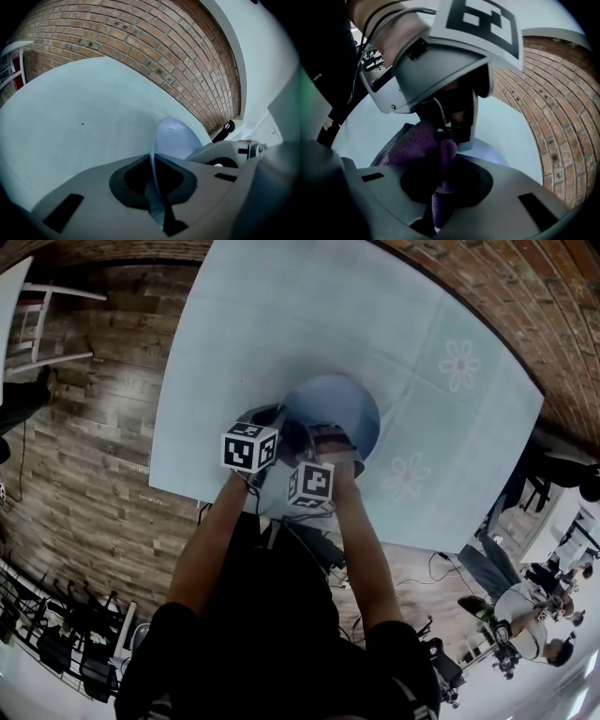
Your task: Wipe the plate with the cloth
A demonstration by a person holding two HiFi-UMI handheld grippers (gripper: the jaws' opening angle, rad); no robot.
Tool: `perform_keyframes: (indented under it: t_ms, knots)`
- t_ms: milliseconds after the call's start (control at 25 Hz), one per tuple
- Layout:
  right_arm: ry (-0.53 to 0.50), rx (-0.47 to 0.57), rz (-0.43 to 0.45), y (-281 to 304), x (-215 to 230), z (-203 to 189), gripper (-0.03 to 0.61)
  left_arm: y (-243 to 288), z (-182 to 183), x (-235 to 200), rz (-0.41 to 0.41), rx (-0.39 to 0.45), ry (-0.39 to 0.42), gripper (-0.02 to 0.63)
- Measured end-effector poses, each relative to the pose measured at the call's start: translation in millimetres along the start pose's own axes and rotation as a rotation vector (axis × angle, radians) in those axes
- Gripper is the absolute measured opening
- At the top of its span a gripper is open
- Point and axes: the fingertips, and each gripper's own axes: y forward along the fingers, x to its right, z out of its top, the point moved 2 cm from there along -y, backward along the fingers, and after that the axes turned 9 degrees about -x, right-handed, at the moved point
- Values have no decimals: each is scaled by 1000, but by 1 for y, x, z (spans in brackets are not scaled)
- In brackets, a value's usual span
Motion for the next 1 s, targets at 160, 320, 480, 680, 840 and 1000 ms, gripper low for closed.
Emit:
perform_keyframes:
  t_ms: [160,320,480,680,840,1000]
  knots:
    - [90,2,-14,-1,7,-5,64,-2,-1,0,-4,4,-3,43]
    - [128,-9,-16,-2,10,-7,64,-2,-1,0,-10,5,-6,43]
    - [154,-8,-20,-2,13,-11,64,-2,0,1,-11,7,-1,43]
    - [208,-13,-24,-1,19,-16,64,-2,0,0,-3,4,19,43]
    - [225,-26,-31,-1,24,-19,64,-3,0,0,-2,6,19,44]
    - [230,-50,-62,0,33,-25,64,-3,1,1,0,1,26,44]
